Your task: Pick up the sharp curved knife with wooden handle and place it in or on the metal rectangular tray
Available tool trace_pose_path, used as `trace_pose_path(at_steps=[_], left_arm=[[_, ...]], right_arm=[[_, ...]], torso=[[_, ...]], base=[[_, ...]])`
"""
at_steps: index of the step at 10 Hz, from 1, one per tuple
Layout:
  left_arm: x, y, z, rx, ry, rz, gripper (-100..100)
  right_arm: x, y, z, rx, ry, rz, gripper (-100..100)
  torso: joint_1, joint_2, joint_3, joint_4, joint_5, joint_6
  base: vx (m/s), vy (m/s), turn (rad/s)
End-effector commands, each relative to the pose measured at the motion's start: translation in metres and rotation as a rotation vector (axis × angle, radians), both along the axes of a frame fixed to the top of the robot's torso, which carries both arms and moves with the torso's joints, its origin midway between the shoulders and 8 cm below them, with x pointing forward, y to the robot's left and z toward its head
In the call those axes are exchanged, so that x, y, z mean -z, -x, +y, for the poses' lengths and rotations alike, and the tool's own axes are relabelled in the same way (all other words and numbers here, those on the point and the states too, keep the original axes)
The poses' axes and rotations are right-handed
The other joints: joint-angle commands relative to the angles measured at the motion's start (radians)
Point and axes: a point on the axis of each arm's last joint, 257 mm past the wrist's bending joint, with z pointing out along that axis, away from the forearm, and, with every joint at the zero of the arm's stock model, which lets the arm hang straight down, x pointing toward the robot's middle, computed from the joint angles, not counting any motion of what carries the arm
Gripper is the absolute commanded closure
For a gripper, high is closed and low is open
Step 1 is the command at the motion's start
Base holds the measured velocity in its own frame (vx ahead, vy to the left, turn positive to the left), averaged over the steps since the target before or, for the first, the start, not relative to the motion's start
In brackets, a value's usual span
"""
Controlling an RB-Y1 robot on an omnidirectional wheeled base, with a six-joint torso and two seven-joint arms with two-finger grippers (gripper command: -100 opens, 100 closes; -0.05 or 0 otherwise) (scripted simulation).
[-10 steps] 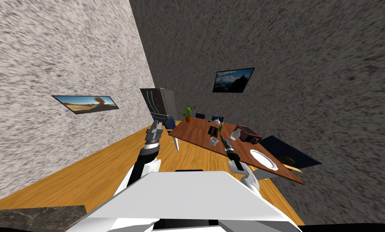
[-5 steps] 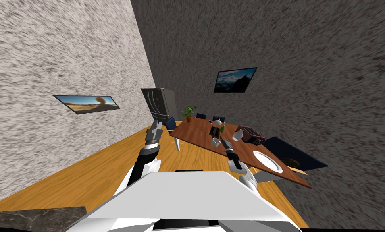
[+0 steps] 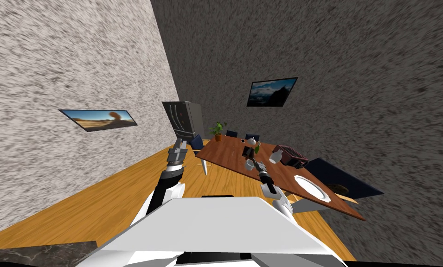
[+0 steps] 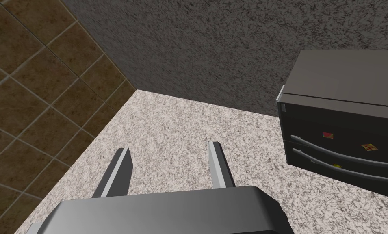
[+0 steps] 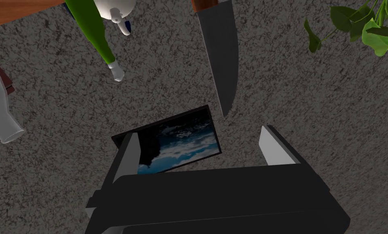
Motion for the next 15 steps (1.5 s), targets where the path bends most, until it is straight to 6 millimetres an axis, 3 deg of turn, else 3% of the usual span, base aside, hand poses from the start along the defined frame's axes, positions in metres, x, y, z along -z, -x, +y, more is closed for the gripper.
trace_pose_path(at_steps=[1,5,15], left_arm=[[0.000,0.000,0.000,0.000,0.000,0.000,0],[0.000,0.000,0.000,0.000,0.000,0.000,0],[0.000,0.000,0.000,0.000,0.000,0.000,0]], right_arm=[[0.007,-0.005,0.000,0.004,0.035,0.021,-100],[0.022,-0.007,-0.001,0.011,0.060,0.059,-100],[0.056,-0.031,0.007,0.006,0.205,0.176,-100]], torso=[[0.000,0.000,0.000,0.000,0.000,0.000],[-0.001,0.000,0.000,0.000,0.000,0.000],[-0.002,-0.001,-0.001,0.000,0.000,0.000]], base=[[0.045,0.026,-0.013],[0.032,0.017,-0.005],[0.045,0.010,-0.016]])
